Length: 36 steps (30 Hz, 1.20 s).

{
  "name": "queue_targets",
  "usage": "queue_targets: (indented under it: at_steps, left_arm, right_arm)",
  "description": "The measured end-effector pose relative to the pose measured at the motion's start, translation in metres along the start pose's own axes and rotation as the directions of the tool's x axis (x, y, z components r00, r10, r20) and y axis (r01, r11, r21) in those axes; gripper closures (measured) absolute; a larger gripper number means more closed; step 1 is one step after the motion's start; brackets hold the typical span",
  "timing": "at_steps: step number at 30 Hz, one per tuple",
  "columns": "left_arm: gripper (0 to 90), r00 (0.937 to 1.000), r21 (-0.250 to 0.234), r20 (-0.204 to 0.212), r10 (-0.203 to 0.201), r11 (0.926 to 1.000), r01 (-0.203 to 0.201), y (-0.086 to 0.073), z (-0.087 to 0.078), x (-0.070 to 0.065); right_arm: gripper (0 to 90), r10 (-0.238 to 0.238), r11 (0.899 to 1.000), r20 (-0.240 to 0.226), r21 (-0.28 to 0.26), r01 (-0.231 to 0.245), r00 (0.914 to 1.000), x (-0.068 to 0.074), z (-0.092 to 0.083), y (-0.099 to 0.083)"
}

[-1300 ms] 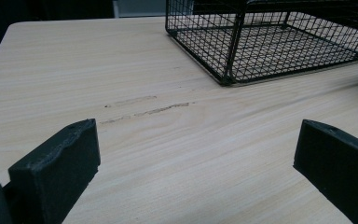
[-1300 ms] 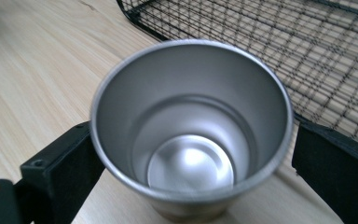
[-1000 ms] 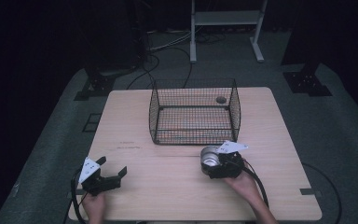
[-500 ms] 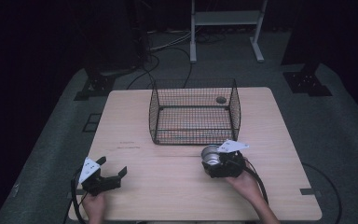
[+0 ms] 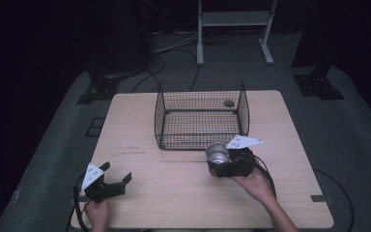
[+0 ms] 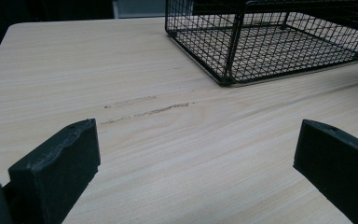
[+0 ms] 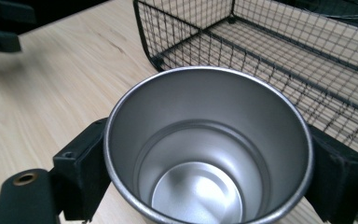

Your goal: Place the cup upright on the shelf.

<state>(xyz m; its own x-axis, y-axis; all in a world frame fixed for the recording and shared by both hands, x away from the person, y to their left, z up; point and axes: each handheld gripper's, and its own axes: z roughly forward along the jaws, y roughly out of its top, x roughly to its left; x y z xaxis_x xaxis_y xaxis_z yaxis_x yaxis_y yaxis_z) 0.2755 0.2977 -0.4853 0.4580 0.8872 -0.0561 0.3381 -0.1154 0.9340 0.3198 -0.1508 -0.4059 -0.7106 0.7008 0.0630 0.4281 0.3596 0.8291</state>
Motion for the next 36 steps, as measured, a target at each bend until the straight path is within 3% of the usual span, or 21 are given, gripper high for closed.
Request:
queue_targets:
  at_steps: [11,17,31,36]
  left_arm:
    - [0.0,1.0,0.003,0.002,0.0,1.0,0.0,0.0,0.0,0.0]
    - [0.0,1.0,-0.004,0.002,-0.002,1.0,0.002,0.0,0.0,0.0]
    - [0.0,1.0,-0.003,0.004,-0.004,1.0,0.004,0.0,0.0,0.0]
    - [0.0,1.0,-0.005,0.003,-0.003,1.0,0.003,0.0,0.0,0.0]
  right_arm:
    - [13.8,-0.019,1.0,-0.029,-0.023,0.019,0.9994,0.002,-0.005,0.03]
    - [13.8,-0.036,0.999,-0.03,-0.041,0.034,0.9989,0.001,-0.008,0.057]
    - [13.8,-0.029,0.999,0.002,-0.043,0.029,0.9996,-0.011,-0.005,0.098]
    - [13.8,-0.028,0.999,0.017,-0.028,0.028,0.9995,-0.018,0.004,0.113]
